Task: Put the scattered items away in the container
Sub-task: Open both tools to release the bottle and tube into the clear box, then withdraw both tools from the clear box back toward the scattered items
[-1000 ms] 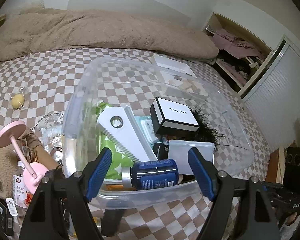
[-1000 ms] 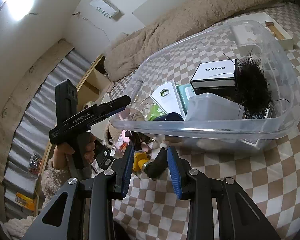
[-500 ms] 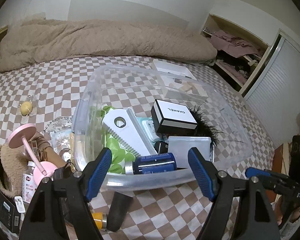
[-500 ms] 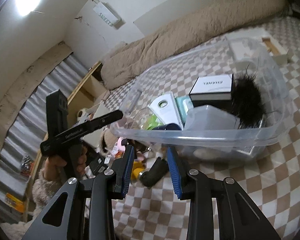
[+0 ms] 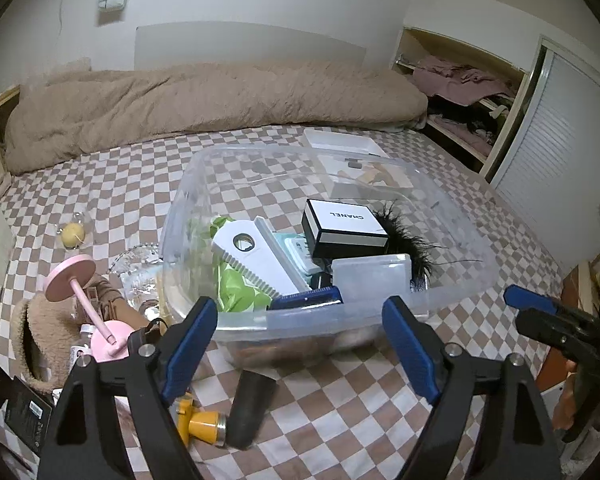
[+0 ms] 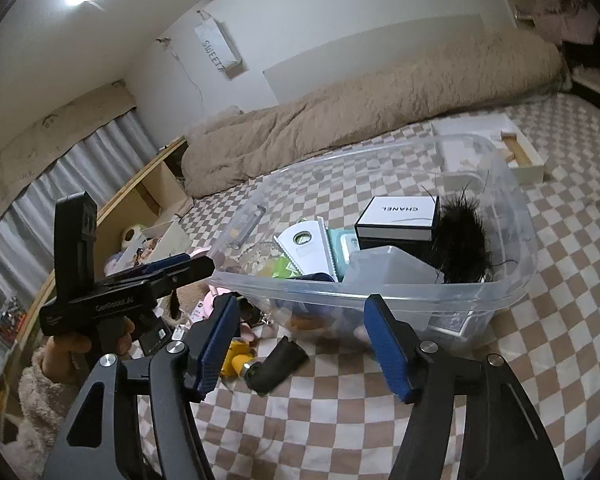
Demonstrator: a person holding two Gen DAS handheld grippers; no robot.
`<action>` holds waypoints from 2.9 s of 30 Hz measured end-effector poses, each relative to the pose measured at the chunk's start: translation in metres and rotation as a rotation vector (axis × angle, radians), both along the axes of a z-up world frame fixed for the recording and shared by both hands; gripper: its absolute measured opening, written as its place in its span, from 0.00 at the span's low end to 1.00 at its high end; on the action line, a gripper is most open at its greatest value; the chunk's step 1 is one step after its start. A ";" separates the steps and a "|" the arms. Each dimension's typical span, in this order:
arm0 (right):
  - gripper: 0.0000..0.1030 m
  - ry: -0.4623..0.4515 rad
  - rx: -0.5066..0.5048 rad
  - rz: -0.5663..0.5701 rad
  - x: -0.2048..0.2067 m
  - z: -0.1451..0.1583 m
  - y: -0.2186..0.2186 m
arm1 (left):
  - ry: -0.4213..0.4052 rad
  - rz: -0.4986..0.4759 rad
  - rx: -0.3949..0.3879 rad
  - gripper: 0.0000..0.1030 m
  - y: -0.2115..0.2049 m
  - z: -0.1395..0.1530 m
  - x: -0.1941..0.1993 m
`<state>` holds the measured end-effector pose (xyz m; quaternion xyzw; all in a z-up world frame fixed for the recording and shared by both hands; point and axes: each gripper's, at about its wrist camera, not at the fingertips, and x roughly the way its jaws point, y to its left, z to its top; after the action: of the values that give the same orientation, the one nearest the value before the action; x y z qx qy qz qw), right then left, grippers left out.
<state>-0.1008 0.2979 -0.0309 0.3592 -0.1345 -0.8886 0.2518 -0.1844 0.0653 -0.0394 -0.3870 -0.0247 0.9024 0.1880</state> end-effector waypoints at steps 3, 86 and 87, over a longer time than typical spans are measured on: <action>0.75 0.028 0.028 -0.017 0.006 0.004 -0.002 | 0.011 -0.004 0.016 0.85 -0.002 0.003 0.010; 1.00 0.194 0.150 0.108 0.059 -0.094 -0.113 | 0.091 0.528 -0.187 1.00 -0.226 -0.032 0.124; 1.00 0.185 0.155 0.112 0.057 -0.100 -0.116 | 0.066 0.528 -0.176 1.00 -0.228 -0.039 0.120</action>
<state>-0.0435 0.1823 -0.1309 0.3010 -0.0215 -0.9101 0.2839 -0.0646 -0.1623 -0.0781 -0.3527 -0.0400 0.9308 -0.0874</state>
